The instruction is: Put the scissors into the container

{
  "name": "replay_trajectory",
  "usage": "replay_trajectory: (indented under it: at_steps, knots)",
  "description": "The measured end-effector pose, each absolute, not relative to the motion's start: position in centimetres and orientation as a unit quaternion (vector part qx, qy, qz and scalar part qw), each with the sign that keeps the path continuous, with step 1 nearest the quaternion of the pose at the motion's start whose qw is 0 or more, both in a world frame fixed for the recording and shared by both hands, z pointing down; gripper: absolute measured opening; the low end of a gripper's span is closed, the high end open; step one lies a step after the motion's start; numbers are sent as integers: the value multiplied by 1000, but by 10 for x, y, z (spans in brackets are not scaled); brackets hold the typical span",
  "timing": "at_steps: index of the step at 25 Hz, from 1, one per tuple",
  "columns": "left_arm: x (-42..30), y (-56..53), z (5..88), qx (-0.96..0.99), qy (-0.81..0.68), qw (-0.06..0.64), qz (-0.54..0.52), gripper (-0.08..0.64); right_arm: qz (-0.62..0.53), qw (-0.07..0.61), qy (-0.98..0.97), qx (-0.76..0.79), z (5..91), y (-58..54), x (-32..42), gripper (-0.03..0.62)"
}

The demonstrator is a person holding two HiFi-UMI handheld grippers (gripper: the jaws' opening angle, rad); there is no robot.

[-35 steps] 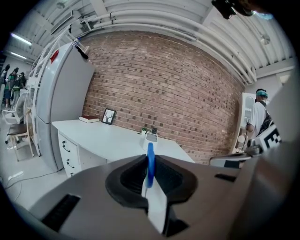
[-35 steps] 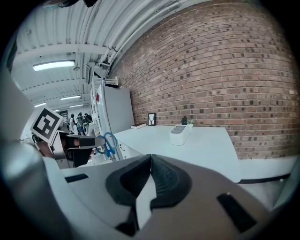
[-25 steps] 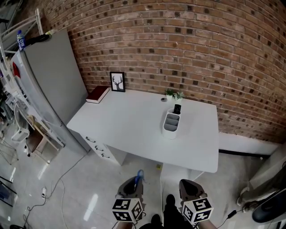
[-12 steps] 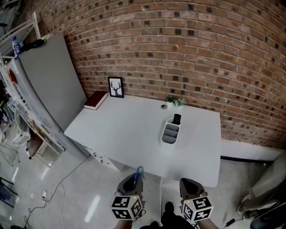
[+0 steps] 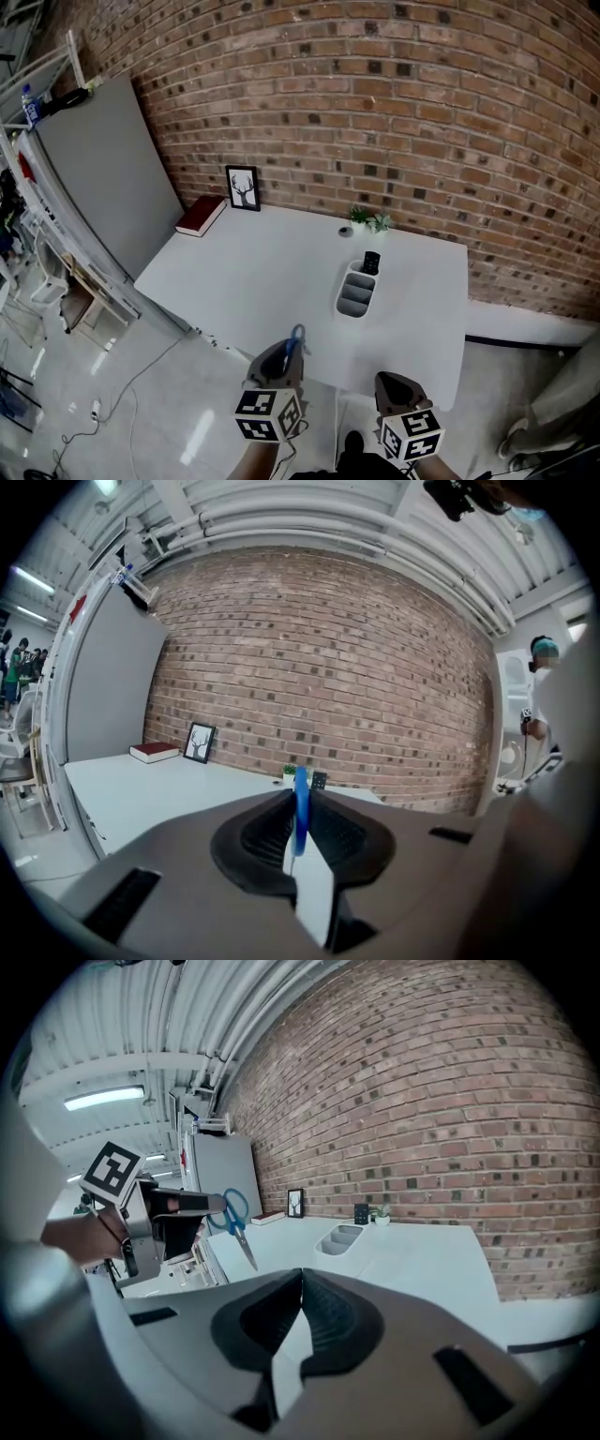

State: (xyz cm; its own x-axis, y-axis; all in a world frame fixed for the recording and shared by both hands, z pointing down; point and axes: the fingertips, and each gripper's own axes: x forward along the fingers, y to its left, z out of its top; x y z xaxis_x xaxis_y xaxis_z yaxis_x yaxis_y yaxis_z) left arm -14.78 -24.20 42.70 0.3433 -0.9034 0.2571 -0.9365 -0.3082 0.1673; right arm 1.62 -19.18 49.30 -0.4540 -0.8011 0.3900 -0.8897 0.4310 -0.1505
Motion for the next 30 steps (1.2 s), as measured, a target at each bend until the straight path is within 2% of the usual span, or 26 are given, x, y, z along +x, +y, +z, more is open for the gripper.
replay_trajectory:
  at_steps: [15,30]
  knots:
    - [-88,-330,399,831,-543,111,38,41,182,132,-832,508,502,-211,42,1]
    - [-53,-377,429,831,-544,92,74,41,192,123,-818,527,507,-226,74,1]
